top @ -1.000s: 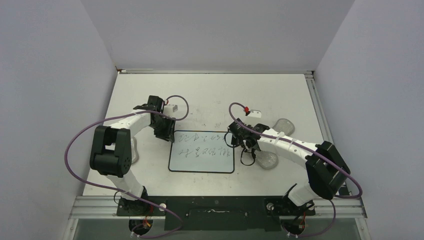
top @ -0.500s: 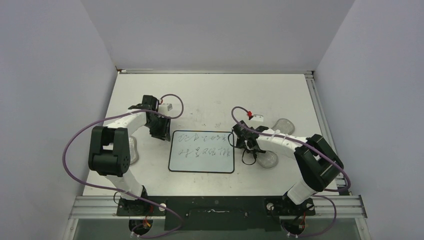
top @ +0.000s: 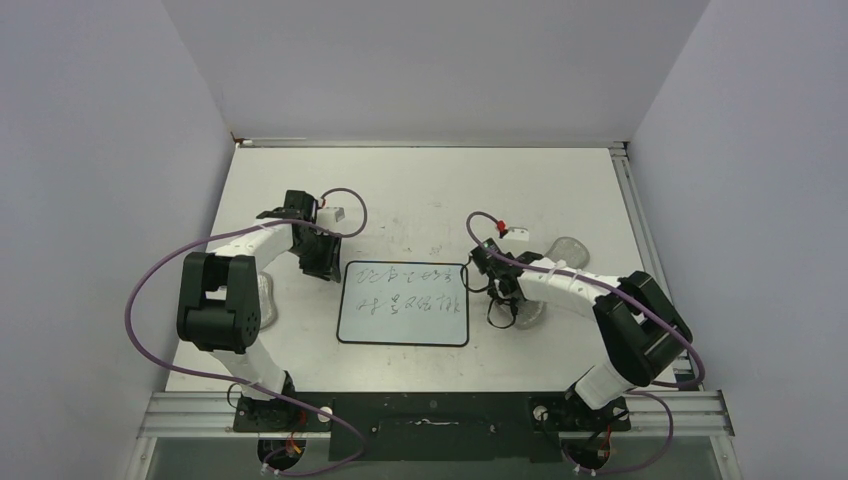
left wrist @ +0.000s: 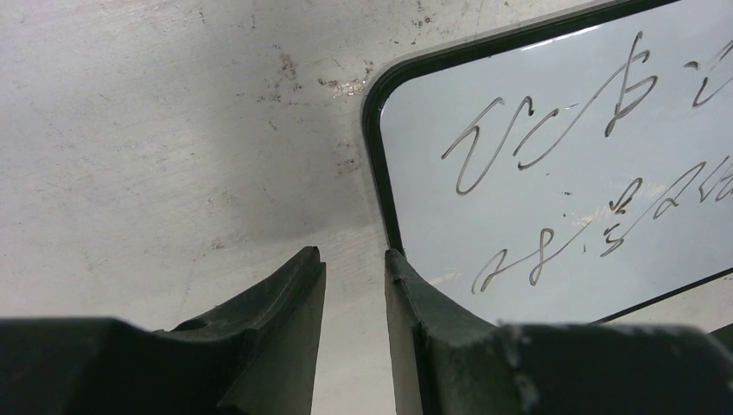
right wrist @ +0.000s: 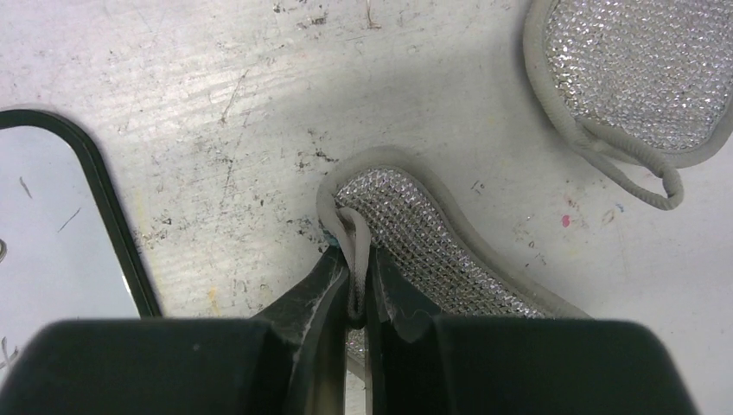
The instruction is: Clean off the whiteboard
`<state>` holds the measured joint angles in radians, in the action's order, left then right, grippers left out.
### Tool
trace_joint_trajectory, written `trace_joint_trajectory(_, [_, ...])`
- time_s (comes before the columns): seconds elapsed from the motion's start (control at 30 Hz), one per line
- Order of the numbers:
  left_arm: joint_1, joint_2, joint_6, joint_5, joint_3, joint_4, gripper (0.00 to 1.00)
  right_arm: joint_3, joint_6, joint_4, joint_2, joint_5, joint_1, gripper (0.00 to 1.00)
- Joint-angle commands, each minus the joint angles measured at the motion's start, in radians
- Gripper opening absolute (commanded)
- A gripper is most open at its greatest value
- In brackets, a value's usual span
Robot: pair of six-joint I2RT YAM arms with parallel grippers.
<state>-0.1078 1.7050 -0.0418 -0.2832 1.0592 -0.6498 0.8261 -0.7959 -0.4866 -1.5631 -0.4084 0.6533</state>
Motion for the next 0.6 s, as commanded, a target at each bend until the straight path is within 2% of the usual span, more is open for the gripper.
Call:
trace_joint_trajectory(0.0, [0.005, 0.012, -0.004, 0.001, 0.010, 0.021, 0.30, 0.021, 0.012, 0.055, 0.025, 0.095, -0.003, 0.05])
trace_joint_trajectory(0.23, [-0.003, 0.079, 0.023, 0.086, 0.029, 0.040, 0.18, 0.080, 0.130, 0.215, 0.020, 0.324, -0.002, 0.05])
trace_joint_trajectory(0.43, [-0.043, 0.129, 0.007, 0.107, 0.034, 0.050, 0.18, 0.176, 0.172, 0.266, -0.058, 0.433, 0.004, 0.05])
trace_joint_trajectory(0.57, [-0.061, 0.146, 0.010, 0.104, 0.038, 0.058, 0.18, 0.218, 0.184, 0.268, -0.125, 0.448, 0.004, 0.05])
